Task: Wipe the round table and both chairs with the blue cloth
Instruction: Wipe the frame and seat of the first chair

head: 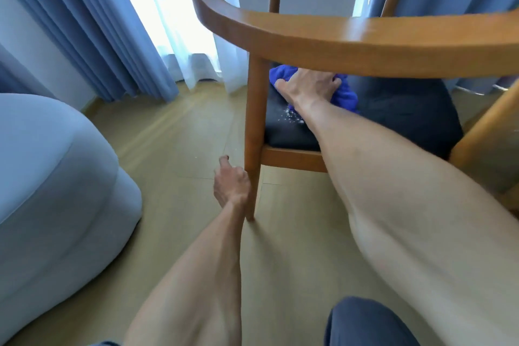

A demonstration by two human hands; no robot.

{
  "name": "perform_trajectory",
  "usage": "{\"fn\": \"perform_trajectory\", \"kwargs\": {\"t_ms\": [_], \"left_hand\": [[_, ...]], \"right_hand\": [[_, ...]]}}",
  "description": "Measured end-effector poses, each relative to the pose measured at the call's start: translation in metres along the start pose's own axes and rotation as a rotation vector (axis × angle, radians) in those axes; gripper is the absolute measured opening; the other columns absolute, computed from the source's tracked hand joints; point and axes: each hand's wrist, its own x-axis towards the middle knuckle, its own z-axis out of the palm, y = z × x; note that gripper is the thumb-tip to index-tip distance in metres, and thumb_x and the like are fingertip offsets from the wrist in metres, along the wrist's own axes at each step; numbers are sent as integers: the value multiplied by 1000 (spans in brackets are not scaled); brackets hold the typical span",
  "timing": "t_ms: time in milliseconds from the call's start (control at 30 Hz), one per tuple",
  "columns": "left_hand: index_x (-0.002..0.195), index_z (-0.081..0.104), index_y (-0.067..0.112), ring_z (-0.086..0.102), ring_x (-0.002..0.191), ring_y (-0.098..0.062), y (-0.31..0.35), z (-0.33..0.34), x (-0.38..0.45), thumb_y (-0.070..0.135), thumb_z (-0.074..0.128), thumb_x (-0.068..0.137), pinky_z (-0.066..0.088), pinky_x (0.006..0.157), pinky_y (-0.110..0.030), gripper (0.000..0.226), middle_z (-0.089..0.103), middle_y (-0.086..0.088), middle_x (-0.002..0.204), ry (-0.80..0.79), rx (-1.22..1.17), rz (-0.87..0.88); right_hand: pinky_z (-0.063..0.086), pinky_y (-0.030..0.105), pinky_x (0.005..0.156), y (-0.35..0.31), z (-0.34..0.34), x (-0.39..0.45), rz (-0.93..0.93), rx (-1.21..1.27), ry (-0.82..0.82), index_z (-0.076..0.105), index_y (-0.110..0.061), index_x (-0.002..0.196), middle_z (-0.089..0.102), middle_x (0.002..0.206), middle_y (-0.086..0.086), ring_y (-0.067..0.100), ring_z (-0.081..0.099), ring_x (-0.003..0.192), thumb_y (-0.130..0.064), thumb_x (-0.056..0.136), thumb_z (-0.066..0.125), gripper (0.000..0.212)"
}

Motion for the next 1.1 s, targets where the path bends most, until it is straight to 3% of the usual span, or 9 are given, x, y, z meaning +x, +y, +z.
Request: {"fn": "perform_trajectory", "kwargs": {"t_ms": [133, 233, 333, 433, 633, 767, 867, 1033, 1100], "left_hand": [[151, 29, 23, 54, 86, -26, -26, 13, -7, 21, 39, 99, 43, 79, -36, 53, 65, -13, 105, 54, -65, -47], [152, 27, 23, 56, 89, -30, -21, 10, -38, 18, 40, 98, 44, 78, -36, 56, 63, -16, 112, 47, -83, -103], [151, 28, 26, 57, 87, -30, 4, -3, -65, 17, 43, 97, 42, 72, -34, 57, 65, -16, 109, 19, -29, -43], [143, 36, 22, 61, 95, -37, 40, -17, -77, 13, 44, 92, 44, 75, -38, 52, 65, -17, 105, 72, -42, -1], [125, 44, 13, 62, 96, -38, 81, -27, -101, 17, 45, 89, 51, 82, -45, 36, 62, -15, 108, 127, -102, 10], [119, 45, 11, 62, 95, -37, 96, -27, -102, 11, 44, 90, 50, 83, -45, 29, 64, -13, 109, 185, -121, 45], [127, 40, 13, 62, 99, -34, 101, -19, -105, 12, 46, 93, 50, 86, -46, 35, 59, -12, 115, 195, -155, 2], [145, 19, 24, 60, 96, -30, 98, 5, -105, 22, 48, 95, 51, 86, -44, 58, 47, -15, 120, 223, -168, -45], [149, 15, 26, 58, 93, -29, 95, 14, -106, 22, 47, 95, 52, 87, -43, 63, 45, -13, 118, 229, -170, -31]], "right_hand": [[37, 50, 100, 3, 5, 3, -65, -9, -77, 61, -29, 121, 51, 132, 10, 35, 40, 126, -42, 76, 54, 47], [38, 52, 99, 14, -6, -19, -135, -50, -80, 63, -29, 118, 53, 128, 8, 33, 41, 125, -43, 75, 58, 46], [43, 54, 96, 5, -26, -48, -281, -97, -147, 64, -26, 115, 57, 121, 7, 32, 46, 119, -43, 75, 58, 45], [43, 53, 95, 12, -39, -74, -411, -141, -183, 63, -27, 115, 55, 119, 7, 31, 47, 116, -45, 72, 63, 47], [37, 49, 98, 56, -38, -110, -442, -137, -41, 55, -30, 125, 45, 132, 11, 34, 42, 122, -33, 76, 67, 50], [32, 49, 105, 63, -42, -103, -296, -45, 0, 55, -29, 127, 46, 134, 12, 35, 42, 124, -24, 80, 63, 49], [22, 54, 111, 66, -40, -103, -173, -13, -18, 54, -32, 129, 43, 138, 12, 37, 39, 127, -24, 81, 63, 49], [32, 48, 102, 119, -57, -78, 83, 23, 158, 58, -30, 118, 50, 121, 10, 34, 48, 109, -24, 80, 62, 39], [37, 46, 97, 153, -78, -56, 238, 68, 154, 54, -26, 121, 45, 125, 13, 36, 46, 112, -22, 82, 62, 40]]}}
